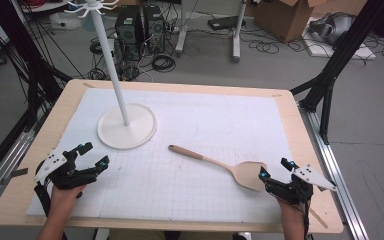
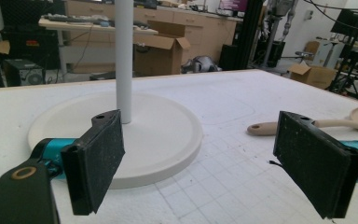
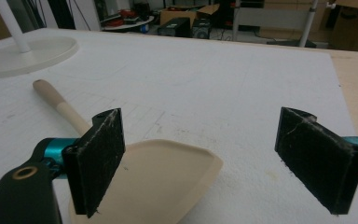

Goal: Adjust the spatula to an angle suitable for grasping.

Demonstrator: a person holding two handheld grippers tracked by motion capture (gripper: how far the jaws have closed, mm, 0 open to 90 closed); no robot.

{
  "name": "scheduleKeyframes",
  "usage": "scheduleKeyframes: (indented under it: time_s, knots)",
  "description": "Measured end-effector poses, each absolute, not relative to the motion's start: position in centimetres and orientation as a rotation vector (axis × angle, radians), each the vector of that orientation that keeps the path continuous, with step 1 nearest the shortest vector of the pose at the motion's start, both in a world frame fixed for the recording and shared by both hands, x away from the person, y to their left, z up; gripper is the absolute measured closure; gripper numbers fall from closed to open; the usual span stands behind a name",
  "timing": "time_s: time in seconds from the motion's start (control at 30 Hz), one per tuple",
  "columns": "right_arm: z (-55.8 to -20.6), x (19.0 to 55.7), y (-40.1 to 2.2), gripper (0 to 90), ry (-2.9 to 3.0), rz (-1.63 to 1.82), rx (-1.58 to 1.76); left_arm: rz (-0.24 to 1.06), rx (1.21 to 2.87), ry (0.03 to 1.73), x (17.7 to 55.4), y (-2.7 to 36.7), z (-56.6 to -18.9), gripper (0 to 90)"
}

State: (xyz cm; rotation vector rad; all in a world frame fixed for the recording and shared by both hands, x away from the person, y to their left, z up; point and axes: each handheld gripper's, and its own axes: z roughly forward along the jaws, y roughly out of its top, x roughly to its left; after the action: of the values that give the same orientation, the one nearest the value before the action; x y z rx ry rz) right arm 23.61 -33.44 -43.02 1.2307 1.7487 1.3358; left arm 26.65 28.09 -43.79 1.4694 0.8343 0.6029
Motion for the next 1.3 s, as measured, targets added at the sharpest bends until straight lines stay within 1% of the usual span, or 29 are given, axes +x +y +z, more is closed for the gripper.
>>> scheduleKeyframes:
  time_s: [0.53, 1.03, 1.13, 1.17, 1.3]
  knots:
    - [-42.3, 23.8, -32.8, 14.7, 1.836, 1.339, 1.177, 0.562, 1.488, 0.835, 26.6, 27.3, -44.1, 16.5]
    - [-39.9, 25.4, -30.0, 15.2, 1.969, 1.376, 1.029, 0.562, 1.495, 0.843, 26.6, 27.1, -44.4, 16.8]
    - [-39.6, 25.8, -29.5, 16.5, 2.003, 1.373, 1.012, 0.557, 1.487, 0.844, 26.6, 27.0, -44.4, 16.9]
    - [-39.4, 26.2, -29.2, 19.0, 2.037, 1.371, 0.996, 0.555, 1.485, 0.844, 26.6, 27.0, -44.4, 16.9]
    - [-38.9, 26.8, -28.6, 21.5, 2.081, 1.363, 0.965, 0.546, 1.486, 0.842, 26.6, 26.8, -44.6, 17.0]
